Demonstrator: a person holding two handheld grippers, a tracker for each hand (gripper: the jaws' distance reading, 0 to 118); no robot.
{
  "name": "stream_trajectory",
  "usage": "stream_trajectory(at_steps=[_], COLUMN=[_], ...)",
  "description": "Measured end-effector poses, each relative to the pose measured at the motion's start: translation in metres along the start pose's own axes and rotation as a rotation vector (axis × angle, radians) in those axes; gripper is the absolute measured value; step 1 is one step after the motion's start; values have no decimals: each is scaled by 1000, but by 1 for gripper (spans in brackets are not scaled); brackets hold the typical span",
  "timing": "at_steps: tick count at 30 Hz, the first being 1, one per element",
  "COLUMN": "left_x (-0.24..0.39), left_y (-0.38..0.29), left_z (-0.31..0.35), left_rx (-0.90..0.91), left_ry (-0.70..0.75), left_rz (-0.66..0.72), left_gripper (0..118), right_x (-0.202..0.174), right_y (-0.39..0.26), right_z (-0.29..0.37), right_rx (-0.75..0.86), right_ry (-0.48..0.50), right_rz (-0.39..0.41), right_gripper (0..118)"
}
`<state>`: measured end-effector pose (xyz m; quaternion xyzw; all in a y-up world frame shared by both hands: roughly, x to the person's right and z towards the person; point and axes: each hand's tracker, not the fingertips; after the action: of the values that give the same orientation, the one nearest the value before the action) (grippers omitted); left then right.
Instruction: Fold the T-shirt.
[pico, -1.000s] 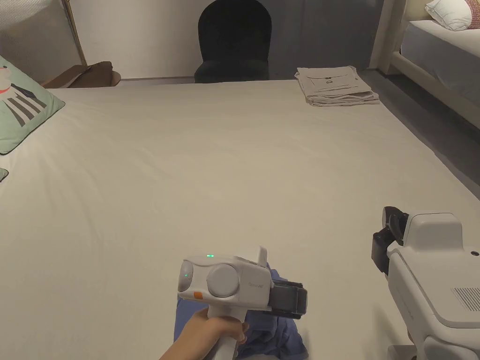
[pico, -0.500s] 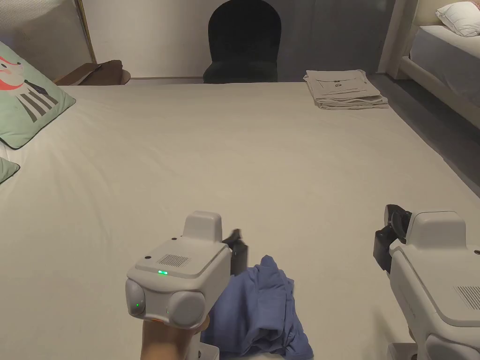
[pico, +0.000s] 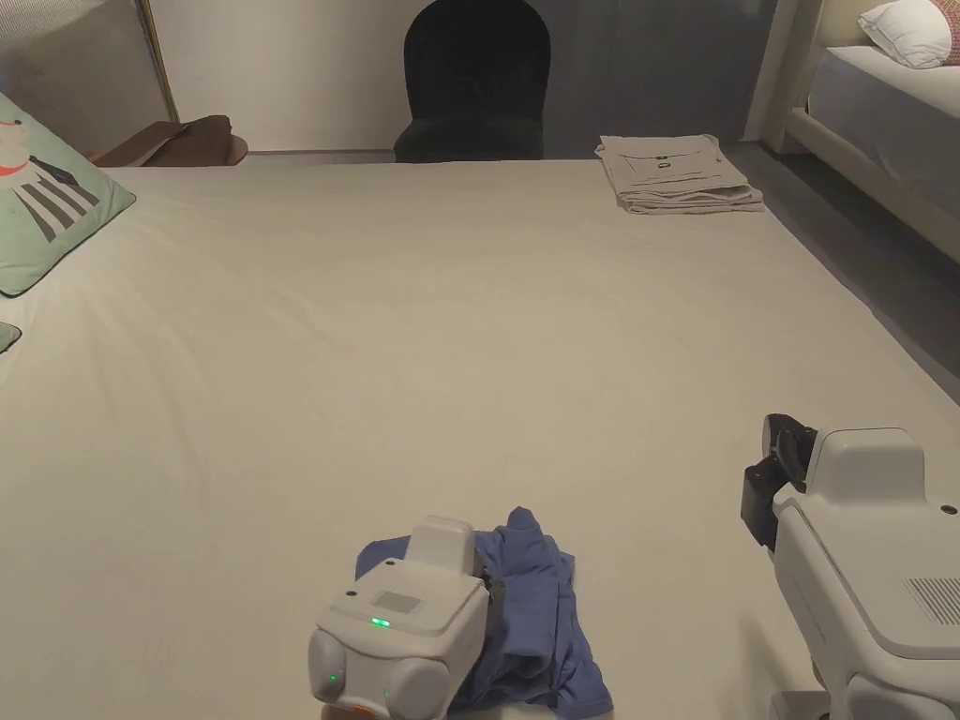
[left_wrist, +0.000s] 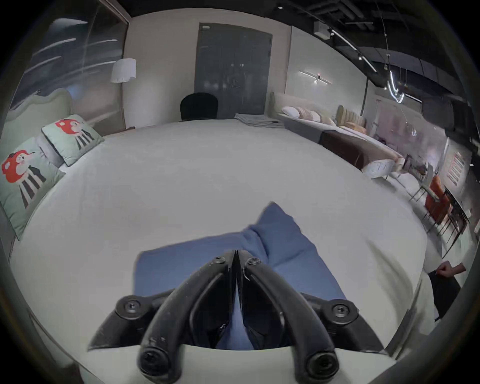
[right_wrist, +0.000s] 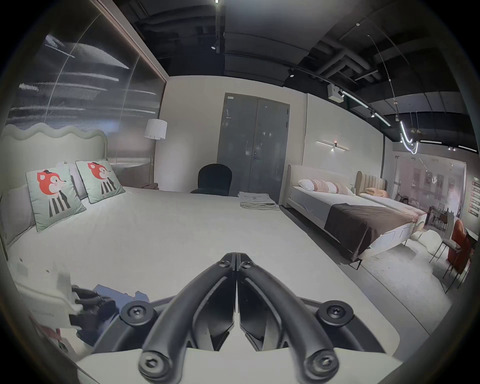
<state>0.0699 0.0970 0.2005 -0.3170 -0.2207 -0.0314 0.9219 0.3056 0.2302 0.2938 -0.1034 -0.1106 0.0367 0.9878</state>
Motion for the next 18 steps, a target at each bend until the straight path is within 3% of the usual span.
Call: stream_trajectory(at_steps=[2, 10, 18], left_x=[15, 56, 55], left_y=[-5, -21, -14], left_z=[-12, -35, -25], left_rx=[-50, -106, -90], left_ry=[-22, -27, -41], left_rz=[-59, -80, -83], left_gripper=[0, 0, 0], right_x=[4, 15, 14], right_y=[-1, -5, -5], right_z=[-1, -3, -2], right_rx=[-5, -15, -16], right_ry=[-6, -24, -23], right_rz=[-5, -12, -14], right_gripper=[0, 0, 0])
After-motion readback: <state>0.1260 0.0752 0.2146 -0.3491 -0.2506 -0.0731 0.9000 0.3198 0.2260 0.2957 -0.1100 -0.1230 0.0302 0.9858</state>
